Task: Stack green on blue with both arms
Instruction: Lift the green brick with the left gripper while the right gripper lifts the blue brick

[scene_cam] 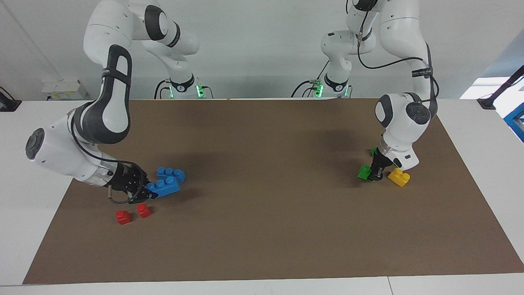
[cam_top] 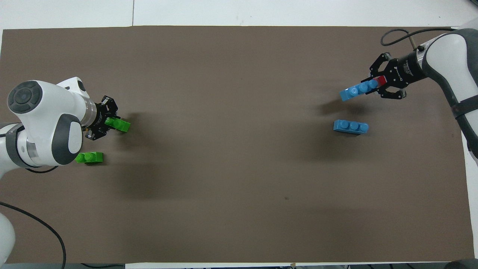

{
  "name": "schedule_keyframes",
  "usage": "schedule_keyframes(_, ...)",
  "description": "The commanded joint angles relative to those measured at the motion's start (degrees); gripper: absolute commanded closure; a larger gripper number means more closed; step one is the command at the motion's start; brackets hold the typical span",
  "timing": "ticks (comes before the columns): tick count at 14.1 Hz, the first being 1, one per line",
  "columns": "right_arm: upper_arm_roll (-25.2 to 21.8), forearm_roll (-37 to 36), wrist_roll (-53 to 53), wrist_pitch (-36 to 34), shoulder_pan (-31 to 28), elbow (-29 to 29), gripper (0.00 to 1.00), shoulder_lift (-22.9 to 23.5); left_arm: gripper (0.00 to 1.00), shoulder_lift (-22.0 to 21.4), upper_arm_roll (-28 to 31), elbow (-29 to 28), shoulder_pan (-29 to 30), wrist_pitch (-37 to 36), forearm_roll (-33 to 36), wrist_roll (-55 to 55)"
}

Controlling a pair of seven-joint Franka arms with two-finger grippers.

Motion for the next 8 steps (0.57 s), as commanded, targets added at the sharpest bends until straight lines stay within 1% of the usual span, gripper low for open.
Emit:
schedule_keyframes(1,1.4,0.8,13.2,2.1,5.1,2.2,1.00,0.7,1.00,-3.3,0.2,0.7,-1.0,-4.7,-2.0,-1.4)
schedule_keyframes(3,1.5,0.8,20.0,5.1,8.3,2.5,1.00,0.7,1.00,-5.0,0.2,0.8,-1.9,-5.8,-2.0,-5.3)
schedule_keyframes(4,1.6,1.1,21.3,6.2,10.6,2.4,1.00,0.7,1.00,-6.1,-0.1,0.8,-1.9,-6.8,-2.0,-7.5)
schedule_keyframes(5,1.7,1.2,23.4,9.0,13.2,2.1,1.00,0.7,1.00,-7.3,-0.9,0.8,-2.5,-8.0,-2.0,-8.5)
schedule_keyframes(7,1.7,1.0,28.5,13.9,18.0,-0.6,1.00,0.5,1.00,-9.3,-1.0,1.3,-3.8,-10.8,-2.0,-12.9)
schedule_keyframes(8,1.7,1.1,28.8,15.0,19.6,-2.2,1.00,-0.2,1.00,-9.4,-1.0,1.8,-5.1,-12.2,-2.0,-15.3)
